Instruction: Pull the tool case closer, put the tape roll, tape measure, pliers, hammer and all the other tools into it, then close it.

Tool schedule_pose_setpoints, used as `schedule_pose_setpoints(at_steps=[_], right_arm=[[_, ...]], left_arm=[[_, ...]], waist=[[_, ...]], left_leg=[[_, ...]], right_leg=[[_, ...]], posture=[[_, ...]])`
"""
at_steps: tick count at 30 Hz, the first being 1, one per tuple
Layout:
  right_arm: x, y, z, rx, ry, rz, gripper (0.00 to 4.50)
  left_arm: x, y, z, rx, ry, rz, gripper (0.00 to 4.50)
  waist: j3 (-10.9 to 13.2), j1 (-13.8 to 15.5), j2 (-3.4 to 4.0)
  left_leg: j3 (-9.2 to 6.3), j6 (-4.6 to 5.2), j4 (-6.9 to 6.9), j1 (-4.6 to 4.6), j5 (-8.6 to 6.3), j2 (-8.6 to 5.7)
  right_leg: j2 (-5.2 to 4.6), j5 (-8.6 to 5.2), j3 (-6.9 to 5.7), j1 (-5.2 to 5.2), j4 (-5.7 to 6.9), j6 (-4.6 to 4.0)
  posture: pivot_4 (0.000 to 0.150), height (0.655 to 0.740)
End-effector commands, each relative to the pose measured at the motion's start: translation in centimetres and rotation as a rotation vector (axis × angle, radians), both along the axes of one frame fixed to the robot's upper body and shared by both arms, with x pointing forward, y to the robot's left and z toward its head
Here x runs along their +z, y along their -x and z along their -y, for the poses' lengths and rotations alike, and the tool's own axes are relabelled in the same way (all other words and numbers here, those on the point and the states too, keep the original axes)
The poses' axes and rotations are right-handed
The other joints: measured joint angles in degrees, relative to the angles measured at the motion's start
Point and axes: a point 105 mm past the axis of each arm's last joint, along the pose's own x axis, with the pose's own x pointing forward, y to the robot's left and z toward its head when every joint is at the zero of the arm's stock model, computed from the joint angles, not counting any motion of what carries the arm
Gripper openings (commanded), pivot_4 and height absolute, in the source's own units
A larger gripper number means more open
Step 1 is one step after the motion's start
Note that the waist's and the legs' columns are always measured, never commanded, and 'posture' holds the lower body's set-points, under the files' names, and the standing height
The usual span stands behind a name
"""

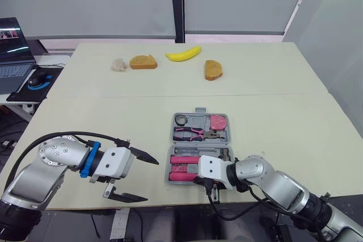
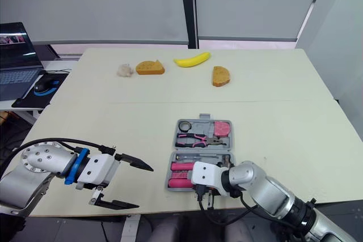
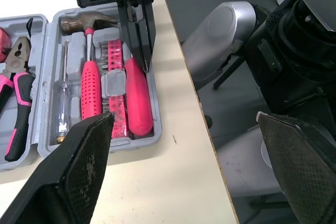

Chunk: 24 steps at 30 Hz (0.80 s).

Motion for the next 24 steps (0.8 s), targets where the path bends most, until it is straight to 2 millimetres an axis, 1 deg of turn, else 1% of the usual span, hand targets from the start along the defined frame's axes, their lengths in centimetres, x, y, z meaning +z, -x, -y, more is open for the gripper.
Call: schedule_pose_setpoints(at_steps=[1, 7, 11, 15, 24], right_arm=[[-0.9, 0.1, 0.6, -0.032, 0.026, -0.034, 0.03], [1.5, 0.4, -0.3, -0.016, -0.079, -0.066, 0.03], [2.7, 0.0, -0.6, -0.026, -0.117, -0.047, 0.03], [2.7, -0.4, -0.3, -0.046, -0.116, -0.044, 0.03], [1.5, -0.8, 0.1, -0.088, -0.097, -0.054, 0.03]], left_arm=[[0.3, 0.3, 0.3, -0.017, 0.003, 0.019, 4.5], [0.5, 0.2, 0.3, -0.018, 0.009, 0.023, 4.5], [0.7, 0.0, 0.6, -0.019, 0.023, 0.031, 4.5], [0.6, 0.0, 0.7, -0.024, 0.024, 0.028, 4.5], [0.6, 0.0, 0.8, -0.028, 0.023, 0.028, 4.5]], waist=[[0.0, 0.0, 0.0], [0.0, 0.1, 0.0], [0.0, 0.1, 0.01], [0.0, 0.0, 0.01], [0.0, 0.0, 0.01]], left_leg=[[0.0, 0.0, 0.0, 0.0, 0.0, 0.0], [0.0, 0.0, 0.01, -0.01, 0.0, -0.02], [0.0, 0.0, 0.01, -0.03, 0.0, -0.02], [0.01, 0.0, 0.01, -0.03, 0.0, -0.02], [0.02, 0.0, 0.01, -0.04, 0.0, -0.02]], right_leg=[[0.0, 0.0, 0.0, 0.0, 0.0, 0.0], [-0.01, 0.0, 0.0, 0.0, 0.0, 0.0], [-0.01, 0.0, 0.01, 0.01, 0.0, 0.0], [-0.02, 0.0, 0.02, 0.0, 0.0, 0.0], [-0.02, 0.0, 0.02, 0.0, 0.0, 0.0]], posture=[[0.15, 0.74], [0.15, 0.74], [0.15, 0.74], [0.15, 0.74], [0.15, 0.74]])
